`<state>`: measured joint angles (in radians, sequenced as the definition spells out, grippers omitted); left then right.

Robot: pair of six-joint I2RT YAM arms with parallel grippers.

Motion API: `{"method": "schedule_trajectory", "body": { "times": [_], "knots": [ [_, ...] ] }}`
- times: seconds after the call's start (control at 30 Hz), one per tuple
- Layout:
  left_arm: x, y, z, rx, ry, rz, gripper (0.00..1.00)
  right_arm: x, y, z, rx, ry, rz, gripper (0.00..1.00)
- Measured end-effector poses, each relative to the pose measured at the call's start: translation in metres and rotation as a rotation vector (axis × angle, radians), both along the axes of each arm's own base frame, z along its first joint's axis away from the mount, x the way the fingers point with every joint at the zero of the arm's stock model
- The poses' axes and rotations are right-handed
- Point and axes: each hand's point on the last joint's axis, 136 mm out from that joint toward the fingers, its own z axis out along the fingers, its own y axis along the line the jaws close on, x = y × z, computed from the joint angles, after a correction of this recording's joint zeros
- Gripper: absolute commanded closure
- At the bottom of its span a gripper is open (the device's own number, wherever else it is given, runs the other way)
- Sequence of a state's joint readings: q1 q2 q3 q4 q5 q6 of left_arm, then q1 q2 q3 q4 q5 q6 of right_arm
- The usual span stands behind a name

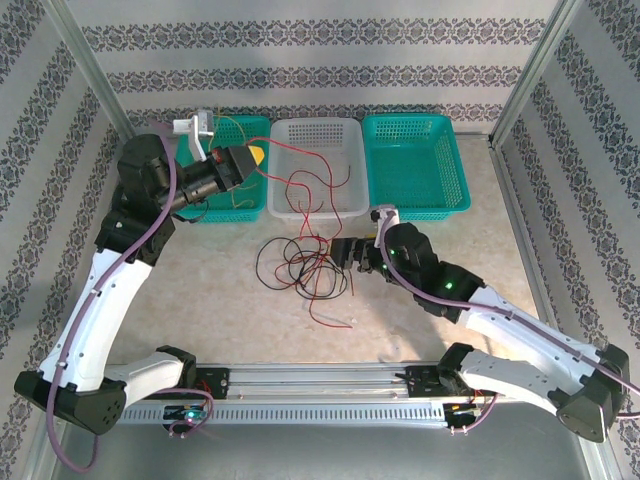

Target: Untangle the cables

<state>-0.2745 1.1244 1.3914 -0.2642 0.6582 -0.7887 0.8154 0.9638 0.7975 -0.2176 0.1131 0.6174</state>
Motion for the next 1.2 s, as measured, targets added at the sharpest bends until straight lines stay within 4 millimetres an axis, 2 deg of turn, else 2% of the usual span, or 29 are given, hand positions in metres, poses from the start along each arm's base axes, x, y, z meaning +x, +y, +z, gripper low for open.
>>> {"method": "schedule_trajectory", "body": {
  "times": [0.13, 0.3, 0.4, 0.47, 0.57, 0.7, 0.97, 1.07, 1.2],
  "knots": [
    [0.001, -0.002, 0.001, -0.009, -0.001, -0.012, 1.0, 0.01, 0.013, -0.004, -0.053, 0.008, -0.005, 0.09],
    [0.0, -0.003, 0.005, -0.029, 0.0, -0.023, 1.0, 0.052, 0.024, -0.009, -0.107, 0.041, -0.085, 0.15],
    [-0.001, -0.004, 0.007, -0.034, -0.003, -0.027, 1.0, 0.074, 0.027, -0.029, -0.151, 0.084, -0.134, 0.24],
    [-0.001, -0.003, 0.012, -0.037, -0.012, -0.026, 1.0, 0.079, 0.027, -0.049, -0.191, 0.123, -0.155, 0.27],
    [-0.003, -0.003, 0.03, -0.046, -0.048, -0.025, 1.0, 0.075, 0.024, -0.078, -0.24, 0.187, -0.163, 0.31],
    [-0.008, 0.0, 0.067, -0.066, -0.125, -0.021, 1.0, 0.061, 0.014, -0.109, -0.279, 0.256, -0.174, 0.34],
    [0.003, 0.01, 0.129, -0.088, -0.244, 0.044, 1.0, 0.025, -0.015, -0.163, -0.369, 0.412, -0.193, 0.23],
    [0.009, 0.013, 0.143, -0.092, -0.271, 0.071, 1.0, 0.016, -0.021, -0.171, -0.383, 0.442, -0.191, 0.21],
    [0.022, 0.016, 0.153, -0.067, -0.293, 0.115, 1.0, 0.014, -0.02, -0.158, -0.335, 0.428, -0.177, 0.21]
  ]
}}
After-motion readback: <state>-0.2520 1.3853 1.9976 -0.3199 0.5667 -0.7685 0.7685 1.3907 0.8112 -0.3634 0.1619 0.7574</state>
